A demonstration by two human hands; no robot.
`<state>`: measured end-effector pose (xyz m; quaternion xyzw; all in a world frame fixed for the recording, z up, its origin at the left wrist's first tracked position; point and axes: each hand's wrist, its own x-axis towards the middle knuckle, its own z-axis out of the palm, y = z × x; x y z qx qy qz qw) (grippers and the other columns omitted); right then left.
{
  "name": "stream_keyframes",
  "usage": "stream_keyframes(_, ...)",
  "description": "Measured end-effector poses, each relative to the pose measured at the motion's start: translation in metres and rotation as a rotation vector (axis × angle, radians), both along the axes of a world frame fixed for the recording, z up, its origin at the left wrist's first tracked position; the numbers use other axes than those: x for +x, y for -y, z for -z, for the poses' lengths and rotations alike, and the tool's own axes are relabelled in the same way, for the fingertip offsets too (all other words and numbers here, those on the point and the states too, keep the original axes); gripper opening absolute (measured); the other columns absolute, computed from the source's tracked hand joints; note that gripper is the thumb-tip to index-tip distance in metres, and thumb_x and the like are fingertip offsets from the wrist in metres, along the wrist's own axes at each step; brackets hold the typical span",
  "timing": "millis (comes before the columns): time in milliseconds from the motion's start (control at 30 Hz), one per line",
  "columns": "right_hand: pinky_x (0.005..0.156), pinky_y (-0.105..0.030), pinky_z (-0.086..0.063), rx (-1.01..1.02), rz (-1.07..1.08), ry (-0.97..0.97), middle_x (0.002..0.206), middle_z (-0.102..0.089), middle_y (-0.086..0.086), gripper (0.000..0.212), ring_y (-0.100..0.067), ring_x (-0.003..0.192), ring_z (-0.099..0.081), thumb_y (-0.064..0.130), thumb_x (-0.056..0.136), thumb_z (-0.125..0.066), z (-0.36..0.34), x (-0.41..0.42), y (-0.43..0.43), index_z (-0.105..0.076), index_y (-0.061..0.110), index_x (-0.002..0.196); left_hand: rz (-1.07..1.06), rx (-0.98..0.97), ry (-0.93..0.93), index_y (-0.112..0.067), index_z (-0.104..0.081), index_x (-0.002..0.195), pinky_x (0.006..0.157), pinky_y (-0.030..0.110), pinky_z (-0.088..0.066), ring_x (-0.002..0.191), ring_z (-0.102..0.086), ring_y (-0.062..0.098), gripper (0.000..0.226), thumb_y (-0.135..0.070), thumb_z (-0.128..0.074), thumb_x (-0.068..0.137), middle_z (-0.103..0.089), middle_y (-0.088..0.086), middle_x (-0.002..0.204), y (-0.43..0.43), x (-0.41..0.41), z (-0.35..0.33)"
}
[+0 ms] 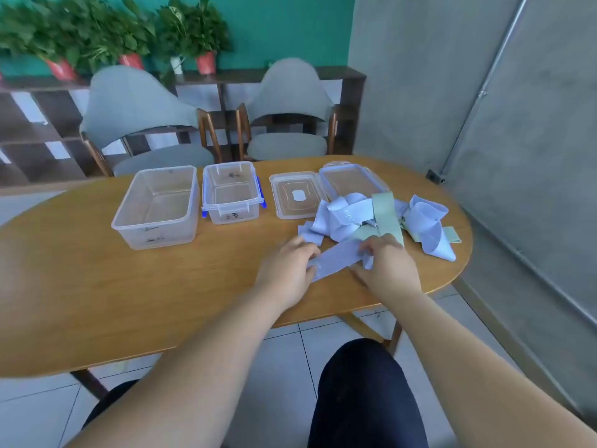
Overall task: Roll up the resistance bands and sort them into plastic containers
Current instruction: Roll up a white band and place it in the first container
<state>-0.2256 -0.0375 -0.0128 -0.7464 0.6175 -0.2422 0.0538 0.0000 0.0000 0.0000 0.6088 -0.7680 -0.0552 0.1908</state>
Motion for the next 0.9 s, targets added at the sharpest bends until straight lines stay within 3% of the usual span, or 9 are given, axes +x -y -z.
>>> stream_keyframes(133, 0.058, -0.035, -0.043, 0.009, 0.091, 0.067, 0.102, -0.044, -0.001, 0.027, -0.027, 0.072, -0.05, 0.016, 0.083, -0.074, -0.006, 0.0, -0.001, -0.058, 0.017, 0.104, 0.022, 0.099, 0.03, -0.032, -0.063, 0.127, 0.081, 0.04, -0.053, 0.116, -0.055, 0.02, 0.027, -0.026, -0.06, 0.101, -0.054, -0.01, 0.128, 0.008, -0.009, -0.011)
stream_keyframes(267, 0.058, -0.036, -0.042, 0.058, 0.133, 0.141, 0.104, -0.044, -0.003, 0.027, -0.027, 0.066, -0.051, 0.002, 0.084, -0.062, -0.009, -0.001, 0.004, -0.048, 0.02, 0.099, 0.043, 0.047, 0.014, -0.032, -0.064, 0.123, 0.079, 0.041, -0.055, 0.114, -0.058, 0.02, 0.027, -0.024, -0.064, 0.098, -0.056, -0.011, 0.127, 0.026, -0.019, -0.016)
stream_keyframes(533, 0.058, -0.039, -0.046, -0.099, -0.023, 0.209, 0.088, -0.055, 0.0, 0.033, -0.024, 0.069, -0.054, -0.006, 0.078, -0.063, -0.029, -0.003, 0.009, -0.05, 0.022, 0.09, 0.109, -0.109, -0.019, -0.029, -0.064, 0.138, 0.09, 0.04, -0.052, 0.126, -0.053, 0.021, 0.04, -0.032, -0.068, 0.099, -0.062, -0.011, 0.137, 0.051, -0.045, -0.036)
stream_keyframes(667, 0.063, -0.042, -0.053, -0.185, -0.147, 0.225, 0.085, -0.059, 0.006, 0.033, -0.018, 0.072, -0.06, -0.004, 0.079, -0.071, -0.051, 0.001, 0.011, -0.053, 0.023, 0.088, 0.121, -0.183, -0.017, -0.028, -0.071, 0.126, 0.085, 0.038, -0.052, 0.116, -0.058, 0.021, 0.027, -0.031, -0.068, 0.099, -0.069, -0.009, 0.124, 0.056, -0.048, -0.047)
stream_keyframes(900, 0.065, -0.038, -0.053, -0.232, -0.251, 0.191, 0.088, -0.06, 0.007, 0.028, -0.015, 0.077, -0.061, 0.003, 0.081, -0.074, -0.086, 0.026, 0.022, -0.057, 0.022, 0.091, 0.001, -0.262, -0.181, -0.027, -0.073, 0.101, 0.066, 0.035, -0.052, 0.087, -0.063, 0.016, 0.01, -0.031, -0.064, 0.1, -0.069, -0.01, 0.095, 0.048, -0.02, -0.067)
